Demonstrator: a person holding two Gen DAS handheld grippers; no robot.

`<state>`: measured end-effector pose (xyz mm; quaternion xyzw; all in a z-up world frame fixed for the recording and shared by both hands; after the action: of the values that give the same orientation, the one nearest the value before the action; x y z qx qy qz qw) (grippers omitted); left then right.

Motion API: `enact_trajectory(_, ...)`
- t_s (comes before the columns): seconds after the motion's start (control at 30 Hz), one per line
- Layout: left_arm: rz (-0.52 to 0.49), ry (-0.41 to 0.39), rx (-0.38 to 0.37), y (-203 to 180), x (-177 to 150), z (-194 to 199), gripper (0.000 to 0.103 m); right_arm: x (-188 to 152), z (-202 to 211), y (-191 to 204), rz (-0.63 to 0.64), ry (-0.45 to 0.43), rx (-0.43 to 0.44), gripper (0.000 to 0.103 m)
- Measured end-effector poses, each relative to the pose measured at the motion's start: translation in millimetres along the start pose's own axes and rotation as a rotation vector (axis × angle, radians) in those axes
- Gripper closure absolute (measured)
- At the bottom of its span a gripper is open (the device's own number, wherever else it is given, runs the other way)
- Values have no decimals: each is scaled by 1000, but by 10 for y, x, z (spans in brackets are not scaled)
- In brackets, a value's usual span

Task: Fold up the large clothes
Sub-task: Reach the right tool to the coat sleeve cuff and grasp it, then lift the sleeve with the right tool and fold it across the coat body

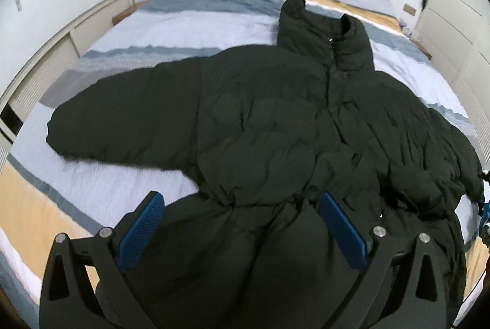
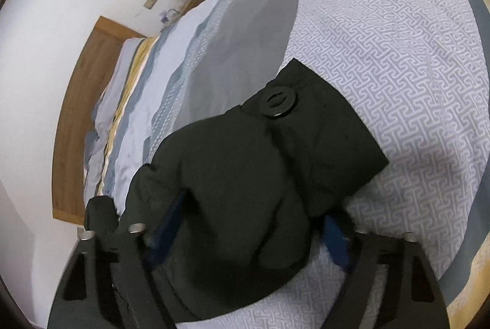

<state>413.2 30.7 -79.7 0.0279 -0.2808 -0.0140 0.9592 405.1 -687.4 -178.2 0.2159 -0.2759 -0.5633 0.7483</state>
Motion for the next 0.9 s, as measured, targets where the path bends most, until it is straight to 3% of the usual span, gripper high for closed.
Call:
enact_trajectory(0.13,2,40,1,0,27,1,0,90,5,147,17,8,-17,79)
enact_trajectory(0.2,6,51,-1,15,67,17,0,125,61,286,50,0,-26,84)
enact_trajectory(0.37,35,50,-7,120,186,86,0,52,269,898,190,-19,9,88)
enact_trajectory(0.5,66,49,-4,263,254,164,0,-283,484,1505,322,3,90,88)
enact_trajectory(0.77,127,33,1,613,317,379,0,-1442,707,2750,589,138,258,88)
enact_trajectory(0.9,154,30,2,780,271,469,0,-2169,688,3052,717,232,290,88)
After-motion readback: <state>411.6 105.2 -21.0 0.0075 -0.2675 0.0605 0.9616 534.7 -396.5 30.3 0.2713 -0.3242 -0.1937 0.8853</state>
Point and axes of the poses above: each gripper's, at about its wrist camera, not at the fingertips, and z roughly against the way its jaws point, y to its left, x to its top, the point moved 5 cm from there along -z, roughly the way its jaws point, and after that the axes turned 7 degrees about -z, right-handed, at the moved point
